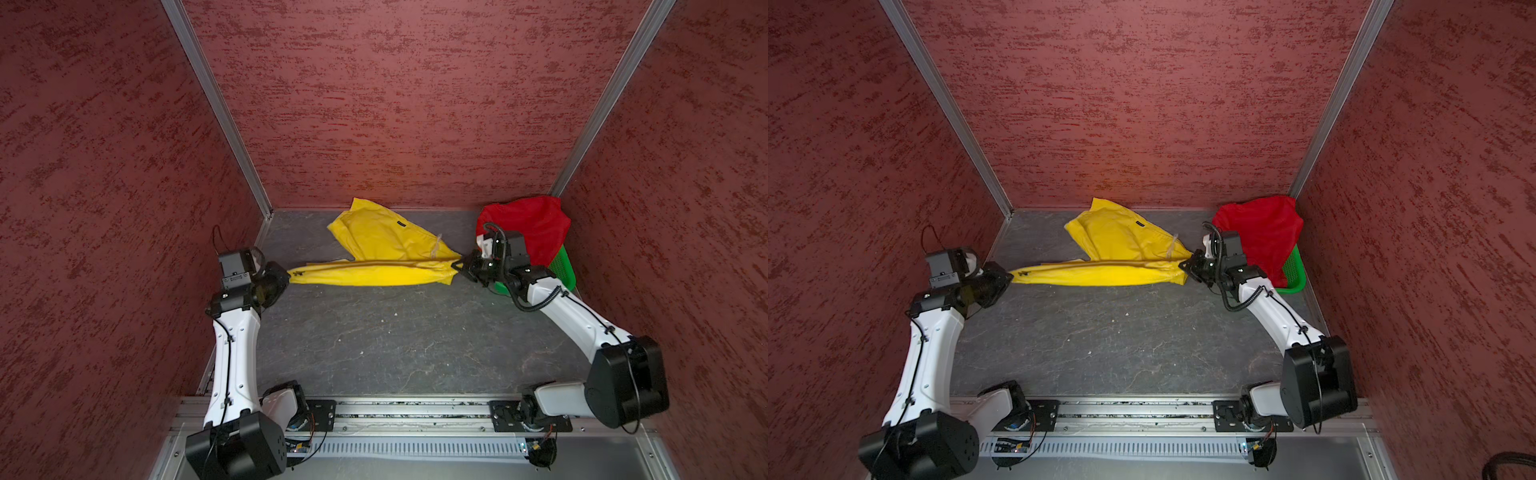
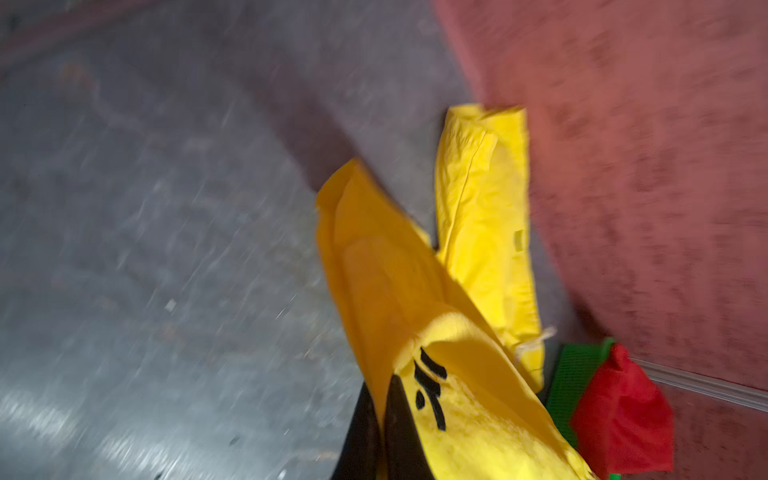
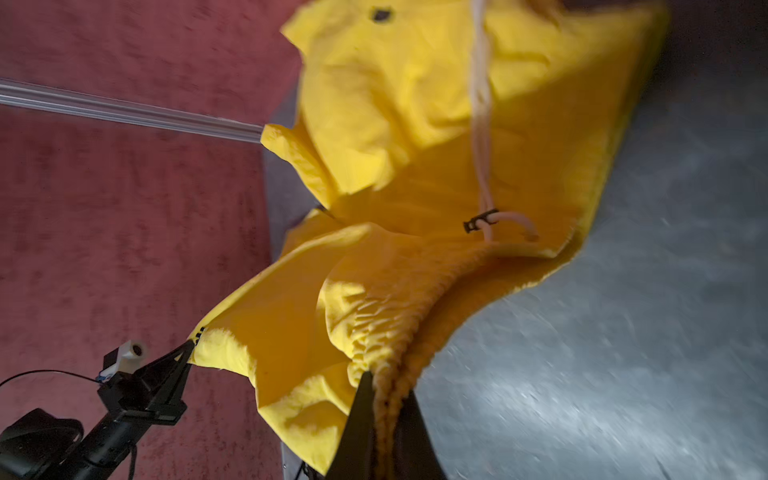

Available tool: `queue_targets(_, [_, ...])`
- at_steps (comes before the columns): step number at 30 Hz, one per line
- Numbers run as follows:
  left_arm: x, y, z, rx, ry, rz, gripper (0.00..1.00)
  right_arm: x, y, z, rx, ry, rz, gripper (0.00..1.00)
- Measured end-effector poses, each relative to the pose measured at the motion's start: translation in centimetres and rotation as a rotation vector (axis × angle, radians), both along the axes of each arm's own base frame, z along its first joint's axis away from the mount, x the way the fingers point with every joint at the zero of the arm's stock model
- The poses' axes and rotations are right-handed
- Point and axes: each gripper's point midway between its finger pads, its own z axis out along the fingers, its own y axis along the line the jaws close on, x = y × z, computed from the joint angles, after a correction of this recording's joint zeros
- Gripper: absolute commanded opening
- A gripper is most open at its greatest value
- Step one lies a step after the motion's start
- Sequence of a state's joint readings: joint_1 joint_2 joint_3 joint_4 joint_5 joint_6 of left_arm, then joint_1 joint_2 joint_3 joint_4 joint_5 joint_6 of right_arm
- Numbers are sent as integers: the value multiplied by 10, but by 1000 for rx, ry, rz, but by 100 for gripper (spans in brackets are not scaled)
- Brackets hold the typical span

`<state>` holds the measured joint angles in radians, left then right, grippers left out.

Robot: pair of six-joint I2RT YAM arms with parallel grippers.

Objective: Fold and stack the shorts

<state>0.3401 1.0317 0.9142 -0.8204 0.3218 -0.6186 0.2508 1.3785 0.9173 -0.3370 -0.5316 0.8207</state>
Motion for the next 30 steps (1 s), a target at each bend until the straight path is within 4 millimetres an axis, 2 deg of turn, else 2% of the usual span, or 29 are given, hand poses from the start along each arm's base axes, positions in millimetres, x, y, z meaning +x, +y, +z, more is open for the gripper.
queue_targets(1, [-11,-3,-14,-17,54,9,0,-11,-1,-16,-14,49,3,0])
queue_targets(2, [-18,-4,-20,-26,79,17,0,-19,0,-25,-22,75,7,0])
queue_targets(4, [-31,-7,-22,-30,107,31,0,-36,3,-38,-36,114,16,0])
queue_targets(10, [-57,-12,-10,-9,107,58,0,-89,0,-53,-63,198,17,0])
queue_targets(16, [-77,-26,6,25,111,14,0,-143,-26,-60,-103,321,-63,0])
queue_targets(19, [-83,-35,13,40,96,-21,0,-164,-35,-62,-92,355,-103,0])
queue_targets(21, [-84,-38,20,50,93,-40,0,-168,-36,-61,-78,366,-126,0])
queue_targets(24, [-71,-39,37,85,84,-76,0,-163,-35,-54,-62,365,-147,0])
queue_targets(30, [-22,-38,73,210,35,-165,0,-126,-30,-13,-95,322,-166,0])
